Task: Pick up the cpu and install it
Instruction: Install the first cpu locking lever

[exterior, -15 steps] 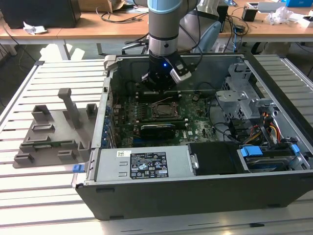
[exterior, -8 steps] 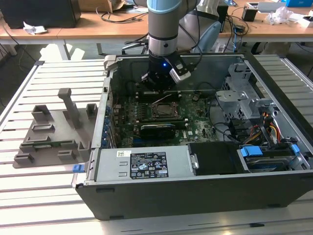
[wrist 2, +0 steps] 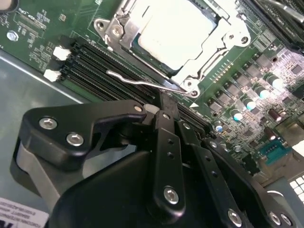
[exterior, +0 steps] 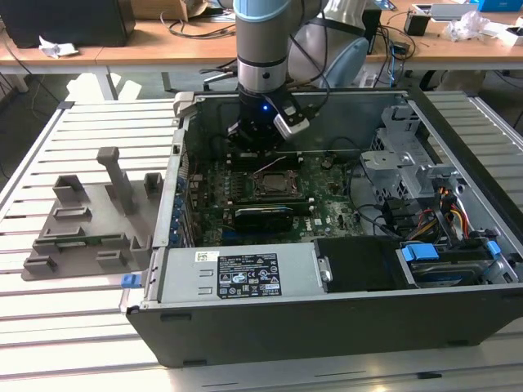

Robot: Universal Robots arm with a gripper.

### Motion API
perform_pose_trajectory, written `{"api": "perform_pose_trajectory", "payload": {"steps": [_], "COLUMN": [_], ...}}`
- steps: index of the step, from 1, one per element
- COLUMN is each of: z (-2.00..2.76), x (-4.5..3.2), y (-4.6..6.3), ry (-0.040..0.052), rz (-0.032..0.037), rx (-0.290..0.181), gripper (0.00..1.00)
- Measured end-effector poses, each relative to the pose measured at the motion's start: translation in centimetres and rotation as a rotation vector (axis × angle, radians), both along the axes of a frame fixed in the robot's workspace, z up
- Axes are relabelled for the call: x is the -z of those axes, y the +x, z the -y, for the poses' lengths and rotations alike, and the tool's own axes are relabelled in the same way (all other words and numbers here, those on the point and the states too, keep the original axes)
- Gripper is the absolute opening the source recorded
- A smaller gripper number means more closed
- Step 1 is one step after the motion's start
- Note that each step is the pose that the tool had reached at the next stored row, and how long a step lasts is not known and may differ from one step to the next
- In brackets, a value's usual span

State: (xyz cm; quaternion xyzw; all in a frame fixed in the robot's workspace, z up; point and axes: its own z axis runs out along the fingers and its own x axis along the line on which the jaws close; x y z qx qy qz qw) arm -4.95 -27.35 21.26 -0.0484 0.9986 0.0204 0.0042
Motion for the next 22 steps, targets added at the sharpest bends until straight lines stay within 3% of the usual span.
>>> {"api": "perform_pose_trajectory", "payload": {"steps": [7, 17, 22], "z": [0.59, 0.50, 0.50], "x": [0.00, 0.04, 0.05], "y": [-0.10, -0.01, 0.82], "ry": [0.0002, -0.0001, -0.0002], "rz": [0.0013, 0.0011, -0.0006], "rx": [0.000, 0.000, 0.000], "gripper": [0.11, 0.11, 0.11]}}
